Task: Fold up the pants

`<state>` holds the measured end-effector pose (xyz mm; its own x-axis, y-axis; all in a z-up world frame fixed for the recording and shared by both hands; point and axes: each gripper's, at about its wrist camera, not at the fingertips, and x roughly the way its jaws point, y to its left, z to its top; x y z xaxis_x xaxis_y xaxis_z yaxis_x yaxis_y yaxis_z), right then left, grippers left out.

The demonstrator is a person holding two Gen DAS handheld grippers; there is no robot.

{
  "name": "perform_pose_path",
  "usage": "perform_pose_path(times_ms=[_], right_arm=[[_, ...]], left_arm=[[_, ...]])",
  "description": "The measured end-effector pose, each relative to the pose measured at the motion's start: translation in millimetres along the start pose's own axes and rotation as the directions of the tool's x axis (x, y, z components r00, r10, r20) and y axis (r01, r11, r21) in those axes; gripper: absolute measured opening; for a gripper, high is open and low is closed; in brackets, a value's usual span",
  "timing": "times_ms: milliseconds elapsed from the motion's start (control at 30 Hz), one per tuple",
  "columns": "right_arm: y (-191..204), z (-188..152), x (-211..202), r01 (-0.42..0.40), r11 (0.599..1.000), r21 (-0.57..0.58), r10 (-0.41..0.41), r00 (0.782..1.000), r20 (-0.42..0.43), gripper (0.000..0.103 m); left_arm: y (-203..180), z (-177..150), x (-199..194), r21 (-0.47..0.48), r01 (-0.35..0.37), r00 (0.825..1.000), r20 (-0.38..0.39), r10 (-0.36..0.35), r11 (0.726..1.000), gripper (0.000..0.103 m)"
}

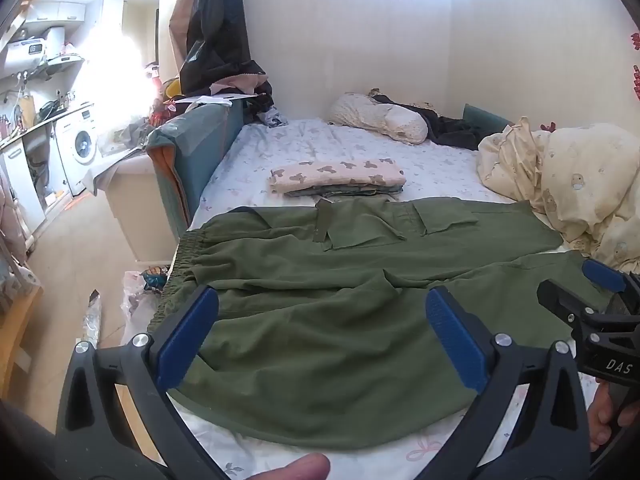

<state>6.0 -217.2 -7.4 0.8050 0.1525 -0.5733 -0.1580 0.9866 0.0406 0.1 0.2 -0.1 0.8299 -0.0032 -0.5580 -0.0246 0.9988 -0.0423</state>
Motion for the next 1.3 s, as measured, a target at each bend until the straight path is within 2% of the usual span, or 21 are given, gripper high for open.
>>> perform_pose_path(times_ms=[1300], right_arm=[[2.9, -3.0, 3.0, -0.003, 1.0, 0.001, 0.003, 1.0, -0.002, 0.103]], left_arm=[[3.1, -0.2, -0.8, 0.002, -0.001, 1.0, -0.007, 0.001, 1.0, 0.102]])
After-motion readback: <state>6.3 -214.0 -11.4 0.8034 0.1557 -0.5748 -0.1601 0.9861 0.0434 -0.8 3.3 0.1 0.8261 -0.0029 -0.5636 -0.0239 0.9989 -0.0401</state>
